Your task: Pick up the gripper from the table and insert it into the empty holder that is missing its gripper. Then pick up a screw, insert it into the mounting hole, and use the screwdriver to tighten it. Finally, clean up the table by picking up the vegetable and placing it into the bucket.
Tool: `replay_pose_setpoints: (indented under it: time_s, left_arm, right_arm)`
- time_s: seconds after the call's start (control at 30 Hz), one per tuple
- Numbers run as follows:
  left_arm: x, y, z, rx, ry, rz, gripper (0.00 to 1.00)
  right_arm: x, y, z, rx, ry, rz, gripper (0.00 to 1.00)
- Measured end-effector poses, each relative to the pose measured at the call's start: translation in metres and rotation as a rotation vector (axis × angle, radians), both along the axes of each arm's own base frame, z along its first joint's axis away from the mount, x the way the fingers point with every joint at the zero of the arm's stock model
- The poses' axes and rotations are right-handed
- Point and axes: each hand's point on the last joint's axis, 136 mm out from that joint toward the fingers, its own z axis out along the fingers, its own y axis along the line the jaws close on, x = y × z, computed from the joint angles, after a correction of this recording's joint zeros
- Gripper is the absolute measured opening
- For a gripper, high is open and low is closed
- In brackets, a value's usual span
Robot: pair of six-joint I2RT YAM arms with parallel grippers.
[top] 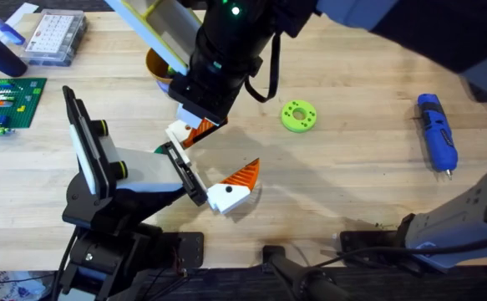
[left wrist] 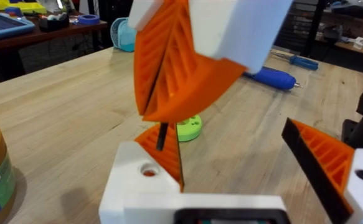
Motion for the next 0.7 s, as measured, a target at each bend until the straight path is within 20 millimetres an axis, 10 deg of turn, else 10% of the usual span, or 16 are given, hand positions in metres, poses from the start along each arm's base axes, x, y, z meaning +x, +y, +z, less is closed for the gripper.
replay_pose_setpoints:
  time_s: [0.4,0.7]
  left_arm:
    - [0.0,0.0,0.0,0.0,0.001,0.0,0.99]
    - [0.0,0.0,0.0,0.0,0.001,0.0,0.99]
  right_arm:
    - [0.005,-0.006,0.003,-0.007,-0.016,-0.017,0.013]
    - [0.014,-0.031,0.045,0.065,-0.09,-0.07,0.013]
